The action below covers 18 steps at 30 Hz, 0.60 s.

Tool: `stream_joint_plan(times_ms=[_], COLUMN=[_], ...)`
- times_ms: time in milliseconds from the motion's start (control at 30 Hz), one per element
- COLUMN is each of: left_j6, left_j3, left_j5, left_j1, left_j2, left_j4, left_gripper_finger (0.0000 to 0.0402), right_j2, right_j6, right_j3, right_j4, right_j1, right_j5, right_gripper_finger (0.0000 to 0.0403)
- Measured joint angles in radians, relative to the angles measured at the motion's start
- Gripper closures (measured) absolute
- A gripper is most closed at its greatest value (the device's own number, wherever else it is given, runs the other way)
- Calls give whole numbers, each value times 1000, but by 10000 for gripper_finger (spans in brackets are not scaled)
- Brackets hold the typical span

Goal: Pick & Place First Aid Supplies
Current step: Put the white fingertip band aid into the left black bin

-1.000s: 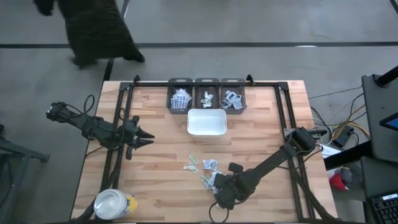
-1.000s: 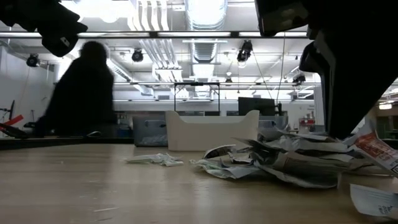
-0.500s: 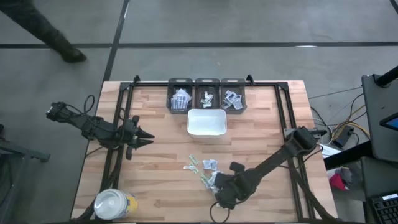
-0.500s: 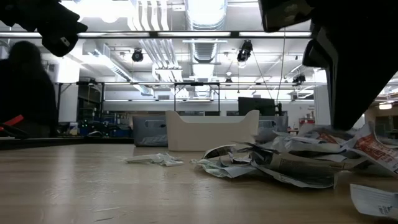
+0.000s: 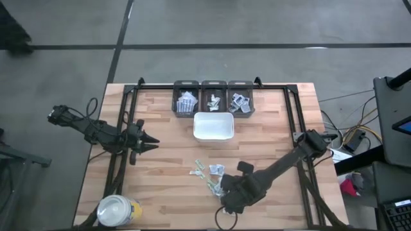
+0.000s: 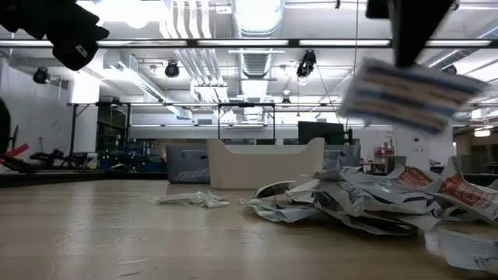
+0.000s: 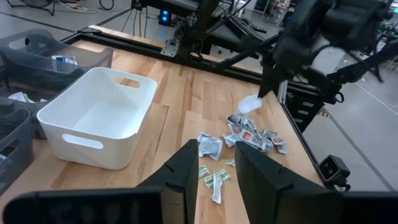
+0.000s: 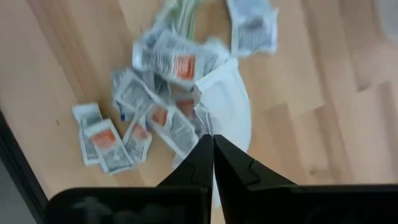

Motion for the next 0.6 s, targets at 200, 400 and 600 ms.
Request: stream_joint_plan(times_ms=[200,400,600], left_j6=[0,1,15], left_j3=[0,0,0], left_j5=[6,20,66], left_j1=[0,0,0], left_j2=[2,2,19], left_j4=[21,59,128], left_gripper_finger=[303,303,303], right_j2=[-23,-50,-92], right_j6=[-52,-124,-222], right_j3=[101,204,232], right_j4=[-13,31,231], right_j1=[-24,-75,-145], right_j5=[78,154,148], right_gripper_finger=[394,394,395])
